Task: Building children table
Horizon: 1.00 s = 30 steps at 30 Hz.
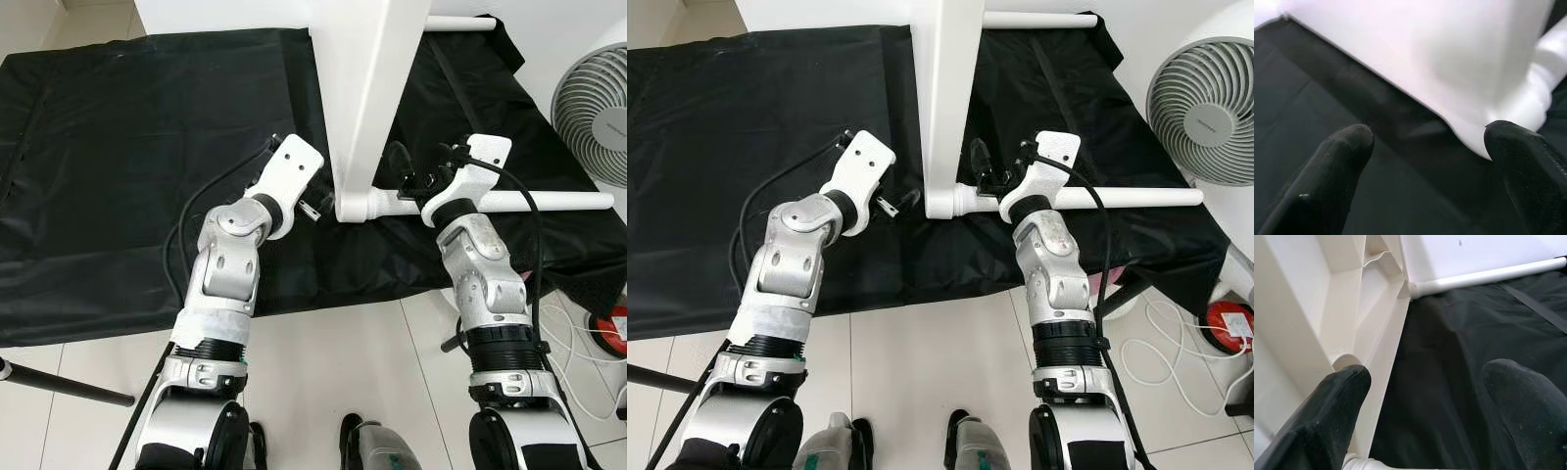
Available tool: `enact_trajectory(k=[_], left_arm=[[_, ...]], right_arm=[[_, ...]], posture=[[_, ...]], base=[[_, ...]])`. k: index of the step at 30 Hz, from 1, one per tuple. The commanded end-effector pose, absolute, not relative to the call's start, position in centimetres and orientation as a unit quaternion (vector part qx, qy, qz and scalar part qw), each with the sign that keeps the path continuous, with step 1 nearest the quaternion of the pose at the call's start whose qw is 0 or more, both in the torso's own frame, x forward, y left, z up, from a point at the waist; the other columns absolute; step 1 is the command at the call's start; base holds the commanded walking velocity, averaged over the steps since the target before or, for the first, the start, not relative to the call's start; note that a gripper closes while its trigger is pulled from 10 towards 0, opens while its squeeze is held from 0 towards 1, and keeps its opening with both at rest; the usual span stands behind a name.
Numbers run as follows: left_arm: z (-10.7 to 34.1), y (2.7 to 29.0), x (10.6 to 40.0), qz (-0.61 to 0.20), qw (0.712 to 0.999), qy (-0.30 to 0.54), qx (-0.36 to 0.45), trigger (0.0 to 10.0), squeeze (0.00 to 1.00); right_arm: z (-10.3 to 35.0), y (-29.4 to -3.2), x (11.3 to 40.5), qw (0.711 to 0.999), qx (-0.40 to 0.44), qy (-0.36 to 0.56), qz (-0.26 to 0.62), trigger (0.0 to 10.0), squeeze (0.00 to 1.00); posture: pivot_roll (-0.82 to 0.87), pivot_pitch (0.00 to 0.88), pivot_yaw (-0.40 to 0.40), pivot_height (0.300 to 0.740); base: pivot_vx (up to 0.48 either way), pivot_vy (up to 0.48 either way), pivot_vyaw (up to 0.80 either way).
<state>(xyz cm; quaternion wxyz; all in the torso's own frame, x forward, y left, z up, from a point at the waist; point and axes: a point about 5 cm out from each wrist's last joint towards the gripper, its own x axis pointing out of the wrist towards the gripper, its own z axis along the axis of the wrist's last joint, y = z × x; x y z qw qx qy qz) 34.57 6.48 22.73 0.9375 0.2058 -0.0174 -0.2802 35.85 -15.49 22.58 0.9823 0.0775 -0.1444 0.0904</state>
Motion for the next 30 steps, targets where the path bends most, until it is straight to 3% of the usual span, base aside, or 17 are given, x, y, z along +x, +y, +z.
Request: enact_trajectory(k=[1,8,12,15,23,30], left_arm=[[22.9,8.2,35.1,-0.059,0.975,-0.065,0.203,10.0,0.0],[21.0,8.0,35.4,-0.09,0.964,-0.06,0.243,10.0,0.0],[19.5,10.0,36.4,-0.065,0.959,-0.041,0.273,10.0,0.0],[19.4,12.6,37.6,-0.023,0.973,-0.013,0.227,10.0,0.0],[20.3,15.7,39.3,0.036,0.99,0.002,0.137,10.0,0.0],[23.1,16.1,40.6,0.051,0.995,-0.028,0.087,10.0,0.0]], right_arm=[[22.7,-15.2,36.1,0.982,0.078,-0.151,0.081,10.0,0.0],[23.6,-14.7,37.5,0.983,0.086,-0.16,0.04,10.0,0.0],[23.8,-14.3,37.8,0.982,0.088,-0.164,0.035,10.0,0.0],[23.7,-14.6,37.9,0.982,0.087,-0.166,0.022,10.0,0.0],[23.6,-15.0,38.7,0.983,0.071,-0.168,-0.025,10.0,0.0],[24.1,-14.6,39.7,0.983,0.064,-0.158,-0.062,10.0,0.0]], posture=[[-0.07,0.15,0.025,0.74],[-0.07,0.158,0.033,0.74],[-0.08,0.153,0.046,0.74],[-0.08,0.151,0.06,0.74],[-0.09,0.154,0.074,0.74],[-0.09,0.156,0.076,0.74]], base=[[0.0,0.0,0.0],[0.0,0.0,0.0],[0.0,0.0,0.0],[0.0,0.0,0.0],[0.0,0.0,0.0],[0.0,0.0,0.0]])
